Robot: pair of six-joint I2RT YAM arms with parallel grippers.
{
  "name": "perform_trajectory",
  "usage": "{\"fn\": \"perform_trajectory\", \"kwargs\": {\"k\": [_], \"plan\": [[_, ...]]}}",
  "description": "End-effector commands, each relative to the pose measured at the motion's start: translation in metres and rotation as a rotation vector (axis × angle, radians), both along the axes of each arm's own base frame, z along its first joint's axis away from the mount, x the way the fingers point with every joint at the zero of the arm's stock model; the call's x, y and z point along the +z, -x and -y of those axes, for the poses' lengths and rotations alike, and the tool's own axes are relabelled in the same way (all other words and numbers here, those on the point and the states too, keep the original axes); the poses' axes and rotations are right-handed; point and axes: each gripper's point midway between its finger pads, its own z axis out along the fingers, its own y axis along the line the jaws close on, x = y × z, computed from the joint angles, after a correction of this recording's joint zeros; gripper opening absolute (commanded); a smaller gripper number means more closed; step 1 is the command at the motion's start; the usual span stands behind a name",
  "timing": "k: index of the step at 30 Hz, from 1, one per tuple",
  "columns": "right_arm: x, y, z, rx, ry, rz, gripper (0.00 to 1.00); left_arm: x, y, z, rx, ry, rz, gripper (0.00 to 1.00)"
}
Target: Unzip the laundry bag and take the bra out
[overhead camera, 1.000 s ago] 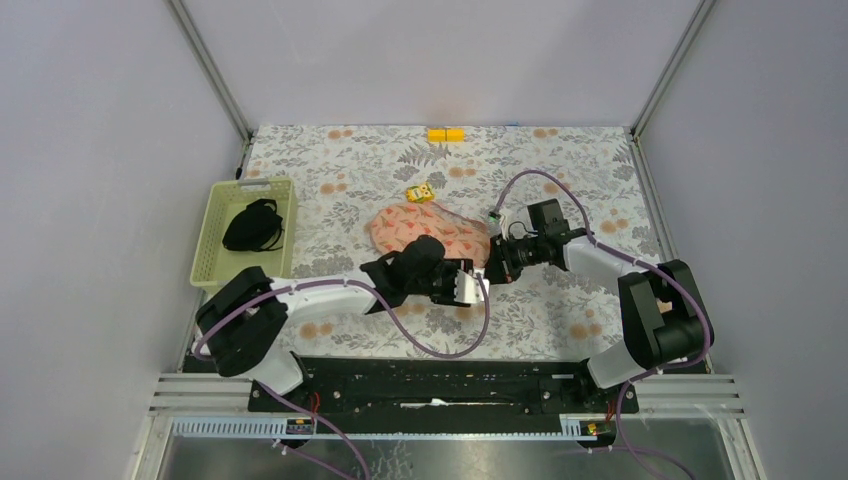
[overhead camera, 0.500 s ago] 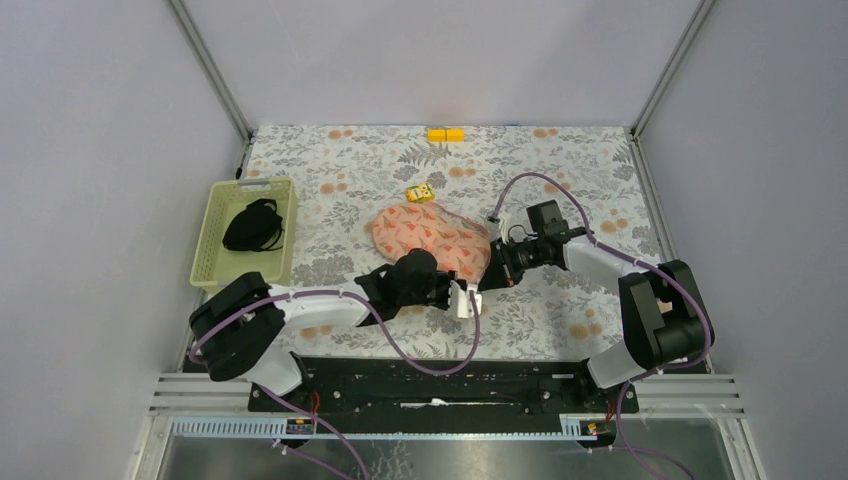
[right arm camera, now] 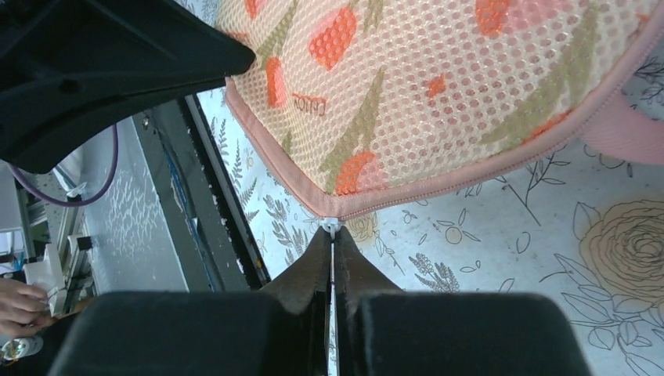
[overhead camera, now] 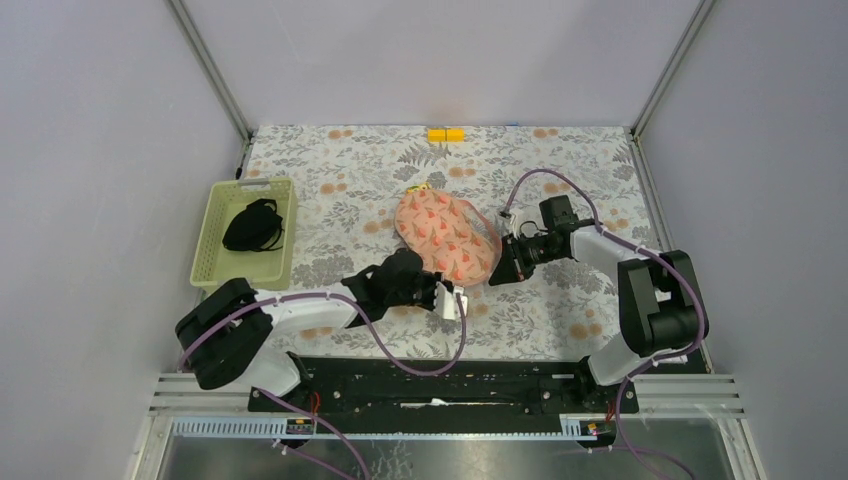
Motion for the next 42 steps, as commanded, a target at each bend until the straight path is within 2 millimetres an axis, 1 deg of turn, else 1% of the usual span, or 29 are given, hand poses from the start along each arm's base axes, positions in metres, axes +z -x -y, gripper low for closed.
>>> {"fn": "perform_trajectory", "kwargs": {"k": [1,2,3,4,7,8,11,13,14,16,18,20,23,25,27,28,30,33,34,38,42], "plan": [[0.009,0.006,-0.001,0.046,-0.041,-0.024,0.0,-0.005,-0.002,-0.015,0.018,-0.039,-0.009,0.0],[0.01,0.007,-0.002,0.061,-0.054,-0.034,0.0,-0.001,-0.002,-0.013,0.02,-0.028,-0.009,0.0],[0.01,0.008,-0.003,0.063,-0.057,-0.042,0.0,0.003,-0.001,-0.011,0.016,-0.011,-0.009,0.02],[0.01,0.008,-0.003,0.058,-0.06,-0.047,0.0,0.01,0.001,-0.008,0.007,0.011,-0.014,0.07],[0.015,0.01,-0.006,0.05,-0.079,-0.03,0.0,0.028,0.011,0.005,-0.026,0.069,-0.026,0.37],[0.016,0.011,-0.008,0.05,-0.081,-0.026,0.0,0.032,0.015,0.009,-0.041,0.069,-0.027,0.42],[0.019,0.013,-0.014,0.048,-0.098,-0.041,0.0,0.04,0.029,0.024,-0.078,0.085,-0.017,0.52],[0.019,0.013,-0.017,0.042,-0.106,-0.049,0.0,0.043,0.035,0.035,-0.086,0.097,-0.032,0.55],[0.02,0.013,-0.019,0.039,-0.11,-0.05,0.0,0.04,0.036,0.039,-0.084,0.091,-0.043,0.56],[0.021,0.015,-0.021,0.04,-0.113,-0.045,0.0,0.038,0.033,0.047,-0.054,0.096,-0.057,0.59],[0.023,0.017,-0.021,0.042,-0.117,-0.043,0.0,0.036,0.025,0.052,-0.002,0.105,-0.076,0.59],[0.024,0.019,-0.021,0.043,-0.12,-0.043,0.0,0.035,0.016,0.056,0.042,0.114,-0.078,0.59],[0.027,0.021,-0.022,0.048,-0.127,-0.04,0.0,0.029,0.011,0.058,0.076,0.11,-0.09,0.58],[0.028,0.02,-0.024,0.051,-0.136,-0.04,0.0,0.021,0.01,0.058,0.087,0.095,-0.104,0.52],[0.028,0.02,-0.024,0.055,-0.139,-0.042,0.0,0.013,0.012,0.055,0.088,0.08,-0.109,0.42],[0.028,0.021,-0.024,0.059,-0.139,-0.041,0.0,0.01,0.013,0.053,0.085,0.077,-0.107,0.36],[0.028,0.021,-0.023,0.071,-0.136,-0.033,0.0,0.007,0.013,0.049,0.087,0.073,-0.097,0.19],[0.026,0.022,-0.022,0.074,-0.125,-0.038,0.0,0.003,0.014,0.042,0.089,0.055,-0.092,0.02],[0.026,0.022,-0.022,0.076,-0.123,-0.037,0.0,0.002,0.015,0.039,0.089,0.049,-0.091,0.0],[0.024,0.02,-0.019,0.078,-0.112,-0.033,0.0,-0.004,0.019,0.03,0.075,0.024,-0.076,0.0],[0.021,0.015,-0.011,0.07,-0.103,-0.039,0.0,-0.008,0.025,0.021,0.042,0.004,-0.065,0.0]]}}
